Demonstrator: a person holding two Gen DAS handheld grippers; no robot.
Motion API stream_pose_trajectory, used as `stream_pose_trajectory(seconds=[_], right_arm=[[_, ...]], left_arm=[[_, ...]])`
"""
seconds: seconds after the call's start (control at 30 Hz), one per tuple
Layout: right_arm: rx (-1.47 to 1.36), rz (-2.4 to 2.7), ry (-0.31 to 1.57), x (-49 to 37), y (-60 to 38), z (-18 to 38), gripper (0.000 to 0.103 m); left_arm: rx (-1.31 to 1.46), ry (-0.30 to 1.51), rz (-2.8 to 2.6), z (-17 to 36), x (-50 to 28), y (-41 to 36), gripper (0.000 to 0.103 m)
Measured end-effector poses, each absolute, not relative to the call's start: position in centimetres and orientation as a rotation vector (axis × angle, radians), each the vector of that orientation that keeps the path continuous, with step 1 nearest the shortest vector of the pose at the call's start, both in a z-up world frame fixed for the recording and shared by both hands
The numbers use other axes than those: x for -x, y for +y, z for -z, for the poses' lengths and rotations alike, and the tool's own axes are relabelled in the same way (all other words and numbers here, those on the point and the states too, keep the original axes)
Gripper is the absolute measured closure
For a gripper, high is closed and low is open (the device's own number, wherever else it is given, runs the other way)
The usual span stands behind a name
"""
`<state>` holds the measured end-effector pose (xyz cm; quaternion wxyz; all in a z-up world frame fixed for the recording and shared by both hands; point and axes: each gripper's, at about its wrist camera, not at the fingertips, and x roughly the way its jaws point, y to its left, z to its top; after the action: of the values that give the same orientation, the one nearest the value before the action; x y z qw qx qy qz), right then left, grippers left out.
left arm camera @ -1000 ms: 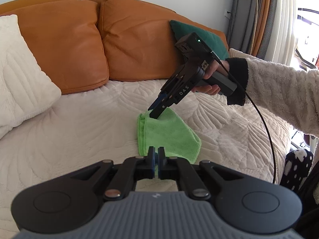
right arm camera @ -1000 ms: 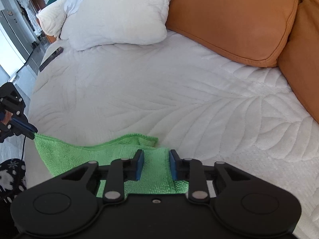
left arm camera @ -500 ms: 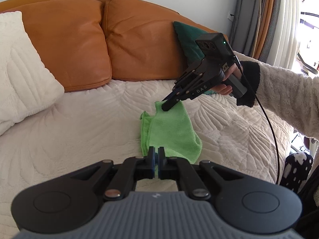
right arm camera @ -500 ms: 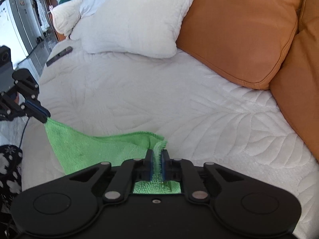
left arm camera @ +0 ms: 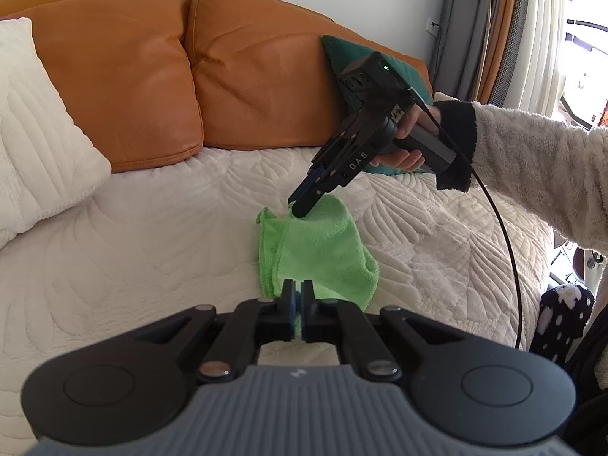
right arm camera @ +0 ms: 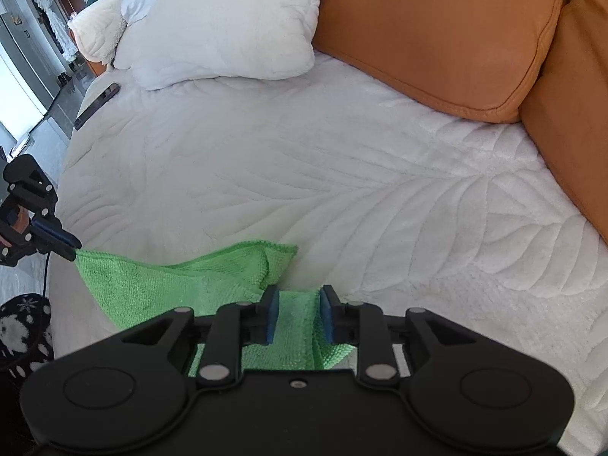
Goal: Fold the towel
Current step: 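Raise the towel with both grippers and shake it out flat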
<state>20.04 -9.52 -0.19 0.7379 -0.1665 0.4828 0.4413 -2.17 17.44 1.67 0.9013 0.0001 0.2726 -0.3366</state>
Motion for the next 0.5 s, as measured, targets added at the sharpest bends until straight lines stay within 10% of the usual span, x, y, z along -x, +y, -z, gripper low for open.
stream_pose_trajectory(seconds=[0.17,0.5], right_arm=[[0.391,-0.983,1.001,-18.5,-9.4,-0.8,0.096],[0.32,-0.964,0.844,-15.6,-13.1,-4.3,0.099]], left_arm=[[0.007,0.568,0.685,-1.4,2.2,17.8,0.101],[0.028,0.536,0.663,-2.1,2.5,18.0,0.101]])
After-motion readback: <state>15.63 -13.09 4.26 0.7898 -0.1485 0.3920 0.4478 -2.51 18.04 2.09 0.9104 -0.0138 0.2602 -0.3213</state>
